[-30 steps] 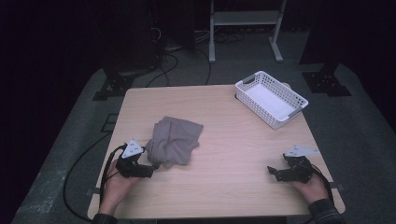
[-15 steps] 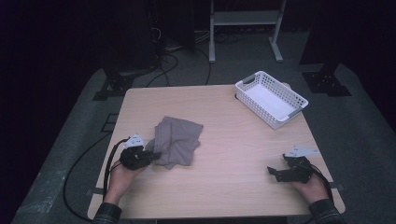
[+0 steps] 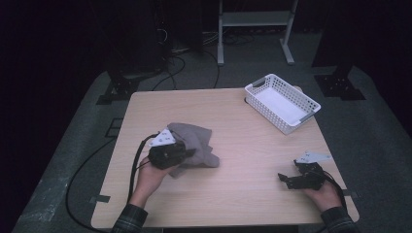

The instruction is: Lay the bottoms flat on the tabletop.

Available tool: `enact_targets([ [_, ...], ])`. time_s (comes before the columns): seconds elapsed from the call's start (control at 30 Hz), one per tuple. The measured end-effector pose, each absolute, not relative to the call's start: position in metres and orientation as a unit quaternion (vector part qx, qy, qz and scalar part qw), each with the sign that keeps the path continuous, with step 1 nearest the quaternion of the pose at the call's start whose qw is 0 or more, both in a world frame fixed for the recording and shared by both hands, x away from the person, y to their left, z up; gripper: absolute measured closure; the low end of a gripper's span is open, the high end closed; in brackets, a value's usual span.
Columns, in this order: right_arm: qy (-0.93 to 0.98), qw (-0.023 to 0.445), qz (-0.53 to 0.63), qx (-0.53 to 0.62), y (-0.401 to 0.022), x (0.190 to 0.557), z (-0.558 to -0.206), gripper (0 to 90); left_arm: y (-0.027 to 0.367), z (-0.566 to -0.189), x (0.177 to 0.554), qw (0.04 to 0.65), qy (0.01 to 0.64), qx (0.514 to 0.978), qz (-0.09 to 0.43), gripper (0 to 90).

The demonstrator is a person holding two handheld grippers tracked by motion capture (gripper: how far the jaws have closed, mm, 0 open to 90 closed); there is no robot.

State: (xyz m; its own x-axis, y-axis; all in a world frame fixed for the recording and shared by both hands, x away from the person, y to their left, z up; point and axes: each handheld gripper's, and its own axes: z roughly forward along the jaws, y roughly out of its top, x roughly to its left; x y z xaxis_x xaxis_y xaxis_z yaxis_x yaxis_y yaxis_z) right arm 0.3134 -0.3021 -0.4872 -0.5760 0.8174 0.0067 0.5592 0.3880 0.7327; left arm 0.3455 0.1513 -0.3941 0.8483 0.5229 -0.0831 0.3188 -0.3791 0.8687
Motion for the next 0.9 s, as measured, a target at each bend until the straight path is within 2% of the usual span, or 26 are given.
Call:
enact_targets([
  [0.6, 0.816, 0.18, 0.356, 0.419, -0.303, 0.314, -0.487, 11.4, 0.028, -0.417, 0.345, 0.498, 0.178, 0.848, 0.028, 82.5],
  [0.73, 0.816, 0.179, 0.357, 0.417, -0.303, 0.314, -0.487, 11.4, 0.02, -0.418, 0.34, 0.492, 0.165, 0.854, 0.026, 74.1],
  [0.9, 0.817, 0.179, 0.357, 0.417, -0.303, 0.314, -0.487, 11.4, 0.03, -0.411, 0.34, 0.5, 0.169, 0.849, 0.026, 62.2],
])
